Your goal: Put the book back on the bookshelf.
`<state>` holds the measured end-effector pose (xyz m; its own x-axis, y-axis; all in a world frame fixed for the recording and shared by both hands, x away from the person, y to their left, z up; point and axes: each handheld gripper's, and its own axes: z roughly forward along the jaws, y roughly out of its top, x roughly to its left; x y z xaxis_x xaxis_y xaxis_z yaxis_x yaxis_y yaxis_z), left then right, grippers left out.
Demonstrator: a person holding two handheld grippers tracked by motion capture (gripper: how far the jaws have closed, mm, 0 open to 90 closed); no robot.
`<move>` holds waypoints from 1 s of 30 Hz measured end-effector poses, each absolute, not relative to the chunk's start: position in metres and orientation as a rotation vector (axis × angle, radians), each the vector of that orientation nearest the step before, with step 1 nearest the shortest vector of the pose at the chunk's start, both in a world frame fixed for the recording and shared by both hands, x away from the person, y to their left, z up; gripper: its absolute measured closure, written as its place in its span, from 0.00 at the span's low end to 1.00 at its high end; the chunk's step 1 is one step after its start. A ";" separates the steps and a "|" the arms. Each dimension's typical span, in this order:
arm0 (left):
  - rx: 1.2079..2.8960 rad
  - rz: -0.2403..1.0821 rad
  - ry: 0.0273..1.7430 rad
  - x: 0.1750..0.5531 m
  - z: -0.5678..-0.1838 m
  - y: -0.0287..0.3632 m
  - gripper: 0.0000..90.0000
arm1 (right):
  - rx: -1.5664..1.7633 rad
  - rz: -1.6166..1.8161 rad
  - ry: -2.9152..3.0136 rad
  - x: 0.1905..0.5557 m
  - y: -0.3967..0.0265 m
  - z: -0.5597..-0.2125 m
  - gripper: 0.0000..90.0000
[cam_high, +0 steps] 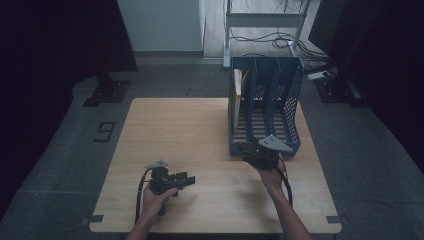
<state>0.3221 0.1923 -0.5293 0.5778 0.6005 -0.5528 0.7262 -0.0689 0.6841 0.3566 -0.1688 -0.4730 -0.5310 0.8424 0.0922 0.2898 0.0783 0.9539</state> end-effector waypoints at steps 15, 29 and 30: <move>1.750 -0.142 1.115 0.322 -0.530 0.195 0.45 | 1.169 1.403 1.967 0.319 -0.189 -0.518 0.45; 1.742 -0.136 1.120 0.322 -0.530 0.197 0.44 | 1.201 1.323 2.050 0.320 -0.191 -0.537 0.43; 1.742 -0.137 1.122 0.322 -0.530 0.198 0.44 | 1.209 1.312 2.062 0.321 -0.191 -0.538 0.43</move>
